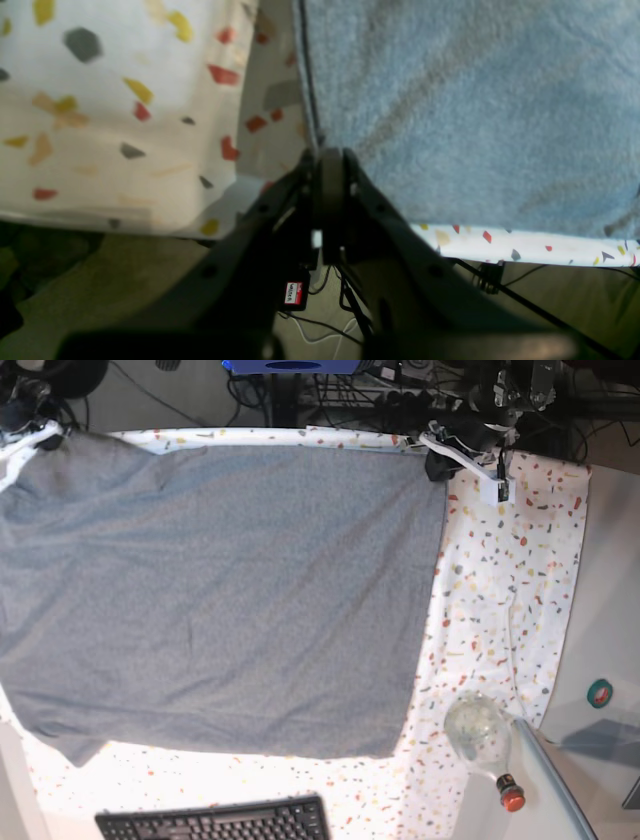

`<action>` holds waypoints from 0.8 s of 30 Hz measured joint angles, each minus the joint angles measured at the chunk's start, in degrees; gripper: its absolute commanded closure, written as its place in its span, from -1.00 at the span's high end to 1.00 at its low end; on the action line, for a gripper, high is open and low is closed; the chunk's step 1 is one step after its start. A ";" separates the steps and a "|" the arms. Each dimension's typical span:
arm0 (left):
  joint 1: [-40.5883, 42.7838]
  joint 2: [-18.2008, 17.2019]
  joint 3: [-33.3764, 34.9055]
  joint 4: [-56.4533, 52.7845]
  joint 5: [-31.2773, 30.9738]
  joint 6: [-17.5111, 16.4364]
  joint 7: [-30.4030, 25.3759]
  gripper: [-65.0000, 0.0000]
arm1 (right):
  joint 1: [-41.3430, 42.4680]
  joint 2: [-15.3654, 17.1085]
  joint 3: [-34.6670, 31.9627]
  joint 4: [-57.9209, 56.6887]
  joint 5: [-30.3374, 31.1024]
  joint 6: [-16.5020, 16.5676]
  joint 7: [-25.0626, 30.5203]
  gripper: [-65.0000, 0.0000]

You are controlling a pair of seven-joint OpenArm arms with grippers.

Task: Layout the t-shirt on the table in an organized manner, then fold the t-shirt properly
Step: 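Lower the shirt onto the table and release both grippers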

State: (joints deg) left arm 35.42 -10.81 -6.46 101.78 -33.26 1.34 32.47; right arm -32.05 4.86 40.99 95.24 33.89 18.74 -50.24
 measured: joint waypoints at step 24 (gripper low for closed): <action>-2.49 0.24 0.13 5.09 0.17 0.20 2.54 -1.00 | 11.37 -0.44 4.66 10.86 -3.72 -0.13 -9.73 -1.00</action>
State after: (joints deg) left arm 32.93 -10.57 -6.33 106.87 -33.08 1.54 35.00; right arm -20.69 4.43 45.65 106.10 30.17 18.61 -59.96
